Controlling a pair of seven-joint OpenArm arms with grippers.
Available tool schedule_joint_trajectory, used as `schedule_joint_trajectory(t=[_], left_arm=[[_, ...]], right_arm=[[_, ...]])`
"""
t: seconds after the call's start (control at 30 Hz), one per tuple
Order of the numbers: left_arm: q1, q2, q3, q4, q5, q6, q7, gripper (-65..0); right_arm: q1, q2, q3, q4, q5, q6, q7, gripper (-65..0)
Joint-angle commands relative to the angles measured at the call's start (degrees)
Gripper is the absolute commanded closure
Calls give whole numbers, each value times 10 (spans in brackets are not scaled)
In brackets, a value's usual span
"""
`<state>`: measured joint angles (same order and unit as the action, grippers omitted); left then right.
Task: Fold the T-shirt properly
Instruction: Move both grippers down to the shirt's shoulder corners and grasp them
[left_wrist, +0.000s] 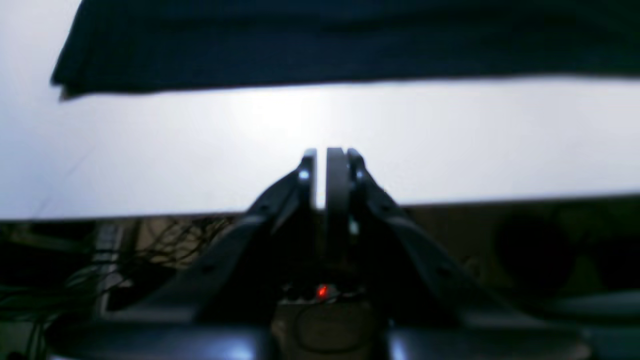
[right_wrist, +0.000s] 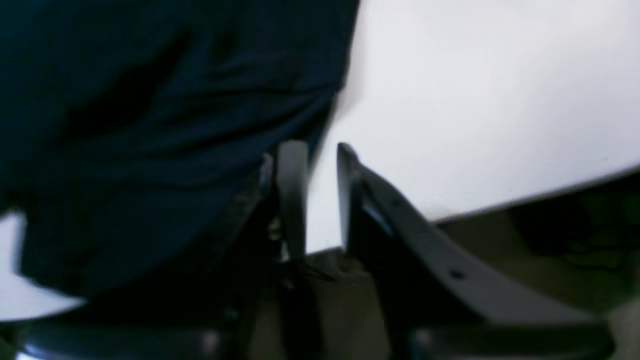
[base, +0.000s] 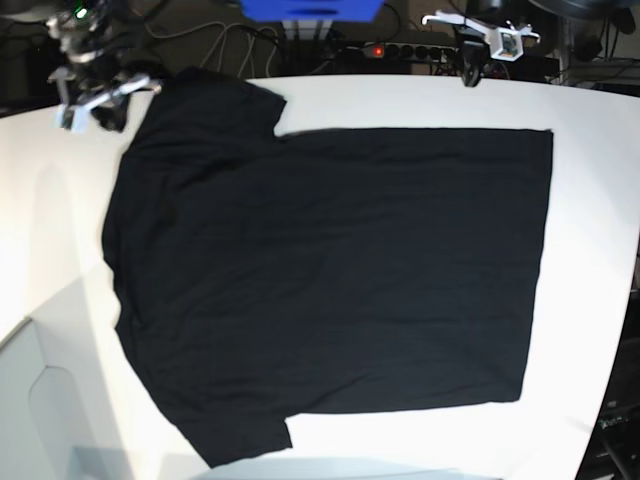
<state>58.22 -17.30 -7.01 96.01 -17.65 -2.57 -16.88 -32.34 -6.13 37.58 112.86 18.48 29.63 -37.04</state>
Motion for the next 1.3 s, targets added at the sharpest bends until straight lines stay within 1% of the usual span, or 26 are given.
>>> schedule_joint_trajectory(t=[0.0,0.07,0.1,0.13,0.2,0.23,0.3,0.37,0.47,0.5,0.63,0.73,0.83,1.03,1.17,1.27], left_arm=[[1,3,-3,15,-2,3,9,-31],[-15,12,-2,26,-2,3,50,-31],[-21,19,-2,28,-2,3,66,-31],[-24,24,-4,28,-2,3,79,-31],[-31,35,-9,28,-2,3,87,-31],[-34,42,-11,28,-2,3,88,-31],[-35,49,-11,27,0,3,88,-31],[-36,51,-11,25,-1,3,88,-31],[-36,53,-11,21,0,3,88,-31],[-36,53,-11,21,0,3,88,-31],[-36,53,-11,15,-1,3,88,-31],[-36,52,-11,7,-1,3,88,-31],[-36,52,-11,3,0,3,88,-31],[-36,50,-11,-3,-2,3,88,-31],[-35,53,-11,-6,-2,3,88,-31],[-35,53,-11,-6,-2,3,88,-31]], right_arm=[[17,1,18,11,11,35,-15,-144],[58,5,53,11,11,86,-71,-164],[78,11,68,11,11,104,-103,-179],[94,17,79,10,11,104,-137,-199],[122,27,93,10,11,104,-198,-235],[133,33,98,9,11,104,-220,-252],[148,36,105,9,11,104,-251,-281],[159,35,105,9,11,104,-270,-290],[165,31,104,0,13,104,-286,-290],[166,28,105,-11,25,104,-291,-291],[166,29,106,-82,115,104,-315,-291],[166,29,133,-138,188,104,-337,-291],[165,46,142,-171,243,104,-340,-291],[166,76,142,-245,315,104,-340,-291],[184,84,142,-304,326,104,-341,-291],[195,90,138,-315,327,104,-340,-291]])
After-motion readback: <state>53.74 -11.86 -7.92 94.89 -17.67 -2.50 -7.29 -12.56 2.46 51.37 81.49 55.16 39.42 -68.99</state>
